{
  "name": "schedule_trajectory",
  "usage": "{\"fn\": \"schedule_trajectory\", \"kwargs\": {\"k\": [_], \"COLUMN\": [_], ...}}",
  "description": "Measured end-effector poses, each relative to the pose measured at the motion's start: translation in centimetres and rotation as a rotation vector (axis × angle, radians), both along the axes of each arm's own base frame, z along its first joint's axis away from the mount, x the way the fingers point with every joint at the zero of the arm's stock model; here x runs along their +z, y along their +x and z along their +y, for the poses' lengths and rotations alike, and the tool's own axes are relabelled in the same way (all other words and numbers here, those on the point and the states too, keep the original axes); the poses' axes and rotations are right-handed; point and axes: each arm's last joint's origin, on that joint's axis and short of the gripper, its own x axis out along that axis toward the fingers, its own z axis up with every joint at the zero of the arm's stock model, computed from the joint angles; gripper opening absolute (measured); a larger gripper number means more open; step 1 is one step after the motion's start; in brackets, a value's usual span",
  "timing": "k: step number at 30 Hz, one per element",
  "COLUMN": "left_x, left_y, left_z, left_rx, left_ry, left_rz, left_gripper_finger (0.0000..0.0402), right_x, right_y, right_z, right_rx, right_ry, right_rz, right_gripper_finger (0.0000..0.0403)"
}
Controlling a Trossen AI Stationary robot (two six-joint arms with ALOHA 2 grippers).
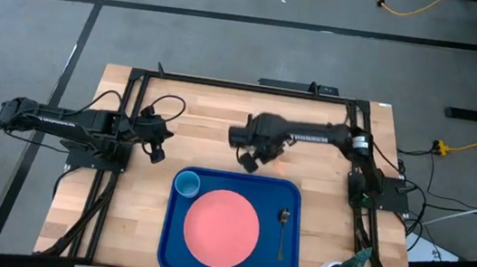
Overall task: Pick and place plate/cup/fork/spoon on tray
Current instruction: Put the orange fork on the blue serving tray between the pink plate and black spoon
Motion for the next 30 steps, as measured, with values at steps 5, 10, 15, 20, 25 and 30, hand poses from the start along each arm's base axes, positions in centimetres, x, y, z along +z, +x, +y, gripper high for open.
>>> {"fn": "schedule_trajectory", "kwargs": {"k": [5,10,15,20,25,30], "left_x": [0.0,0.0,0.0,0.0,0.0,0.0], "left_y": [0.0,0.0,0.0,0.0,0.0,0.0], "left_z": [0.0,0.0,-0.1,-0.1,-0.1,-0.1], "left_rx": [0.000,-0.002,-0.024,-0.023,-0.023,-0.024], "left_ry": [-0.003,-0.008,-0.028,-0.029,-0.030,-0.030], "left_rz": [0.000,-0.002,-0.002,-0.003,-0.003,-0.003], "left_gripper_finger": [0.0000,0.0000,0.0000,0.0000,0.0000,0.0000], "right_x": [2.4,1.7,-0.7,-3.7,-6.7,-8.6], "right_y": [0.2,-1.6,-4.1,-5.9,-6.2,-6.5], "right_z": [7.2,14.6,20.6,24.0,24.7,23.7], "right_rx": [-0.105,-0.334,-0.591,-0.794,-0.787,-0.712], "right_ry": [-0.057,-0.168,-0.168,-0.088,-0.045,-0.054], "right_rz": [-0.101,-0.171,-0.202,-0.179,-0.218,-0.201], "right_gripper_finger": [0.0050,0.0050,0.0050,0.0050,0.0050,0.0050]}}
